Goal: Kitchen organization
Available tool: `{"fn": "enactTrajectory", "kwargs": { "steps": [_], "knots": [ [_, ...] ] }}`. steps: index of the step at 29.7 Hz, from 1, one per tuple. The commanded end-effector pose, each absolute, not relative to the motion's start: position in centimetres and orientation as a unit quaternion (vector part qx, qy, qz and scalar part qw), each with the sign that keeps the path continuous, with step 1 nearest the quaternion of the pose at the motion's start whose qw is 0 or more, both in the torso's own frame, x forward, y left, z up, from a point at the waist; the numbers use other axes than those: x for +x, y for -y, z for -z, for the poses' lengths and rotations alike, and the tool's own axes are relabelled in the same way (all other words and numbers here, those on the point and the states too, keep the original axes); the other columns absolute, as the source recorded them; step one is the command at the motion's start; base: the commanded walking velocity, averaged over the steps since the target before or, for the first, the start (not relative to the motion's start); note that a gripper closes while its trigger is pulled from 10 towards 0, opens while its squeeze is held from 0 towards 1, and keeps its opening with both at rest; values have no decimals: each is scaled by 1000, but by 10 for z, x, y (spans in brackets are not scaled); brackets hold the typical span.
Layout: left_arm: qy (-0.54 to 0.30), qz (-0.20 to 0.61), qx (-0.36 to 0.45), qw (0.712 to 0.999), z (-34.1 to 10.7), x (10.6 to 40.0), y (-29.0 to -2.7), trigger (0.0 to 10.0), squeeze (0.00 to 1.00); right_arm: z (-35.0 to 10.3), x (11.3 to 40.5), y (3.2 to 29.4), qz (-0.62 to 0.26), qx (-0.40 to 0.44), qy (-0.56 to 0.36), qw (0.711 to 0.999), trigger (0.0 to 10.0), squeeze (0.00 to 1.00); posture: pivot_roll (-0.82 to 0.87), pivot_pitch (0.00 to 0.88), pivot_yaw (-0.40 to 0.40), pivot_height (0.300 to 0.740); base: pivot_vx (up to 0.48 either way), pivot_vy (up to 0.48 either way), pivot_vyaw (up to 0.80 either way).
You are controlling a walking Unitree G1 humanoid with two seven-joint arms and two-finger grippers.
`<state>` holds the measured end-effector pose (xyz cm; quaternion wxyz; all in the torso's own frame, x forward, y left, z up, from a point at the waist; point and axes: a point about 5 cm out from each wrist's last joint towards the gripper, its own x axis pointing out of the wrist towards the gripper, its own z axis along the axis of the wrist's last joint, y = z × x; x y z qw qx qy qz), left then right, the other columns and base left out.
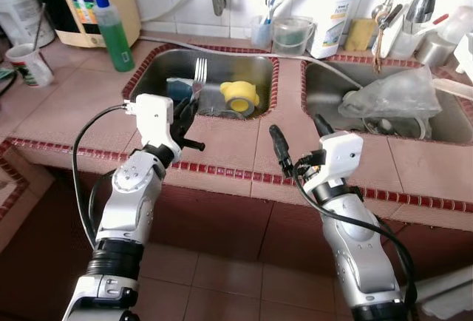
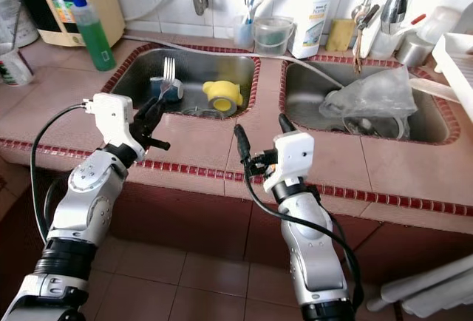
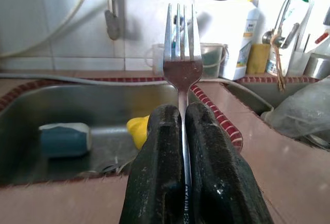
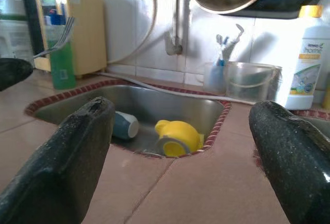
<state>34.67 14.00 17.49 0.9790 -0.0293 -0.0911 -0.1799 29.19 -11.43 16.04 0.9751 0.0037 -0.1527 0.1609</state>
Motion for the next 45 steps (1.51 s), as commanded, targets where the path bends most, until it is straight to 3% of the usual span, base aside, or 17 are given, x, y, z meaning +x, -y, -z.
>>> {"fn": "enactTrajectory", "kwargs": {
  "steps": [1, 19, 30, 31, 32, 41, 42, 43, 44, 45],
  "knots": [
    [93, 186, -27, 978, -176, 347, -135, 10000, 0, -158, 291, 117, -160, 1, 147, 976, 10000, 0, -138, 53, 27, 740, 480, 0, 0],
    [97, 188, -31, 977, -175, 347, -132, 10000, 0, -158, 289, 119, -167, -5, 144, 975, 10000, 0, -149, 50, 18, 740, 466, 0, 0],
    [63, 198, -1, 978, -170, 357, -130, 10000, 0, -147, 276, 117, -180, -7, 109, 977, 10000, 0, -163, 88, 17, 740, 0, 0, 0],
    [57, 202, 5, 978, -169, 359, -130, 10000, 0, -145, 273, 117, -182, 0, 101, 978, 10000, 533, -168, 97, 17, 740, 0, 0, 0],
    [52, 207, 7, 977, -168, 361, -129, 10000, 0, -142, 269, 116, -187, 10, 92, 978, 10000, 1000, -171, 106, 19, 740, 0, 0, 0],
    [38, 224, 37, 973, -167, 373, -129, 10000, 0, -136, 253, 116, -181, -4, 69, 981, 10000, 1000, -200, 155, 23, 740, 0, 0, 0],
    [34, 225, 37, 973, -167, 375, -128, 10000, 0, -135, 251, 116, -181, -4, 63, 981, 10000, 780, -200, 157, 22, 740, 0, 0, 0],
    [31, 228, 35, 973, -166, 376, -128, 10000, 0, -134, 249, 116, -182, -4, 59, 982, 10000, 98, -200, 159, 22, 740, 0, 0, 0],
    [27, 232, 34, 972, -166, 377, -127, 10000, 0, -134, 247, 115, -184, -3, 56, 981, 10000, 98, -202, 166, 22, 740, 0, 0, 0],
    [26, 233, 37, 971, -165, 378, -126, 10000, 0, -134, 246, 115, -184, -3, 52, 982, 10000, 0, -206, 172, 22, 740, 0, 0, 0]
  ]
}}
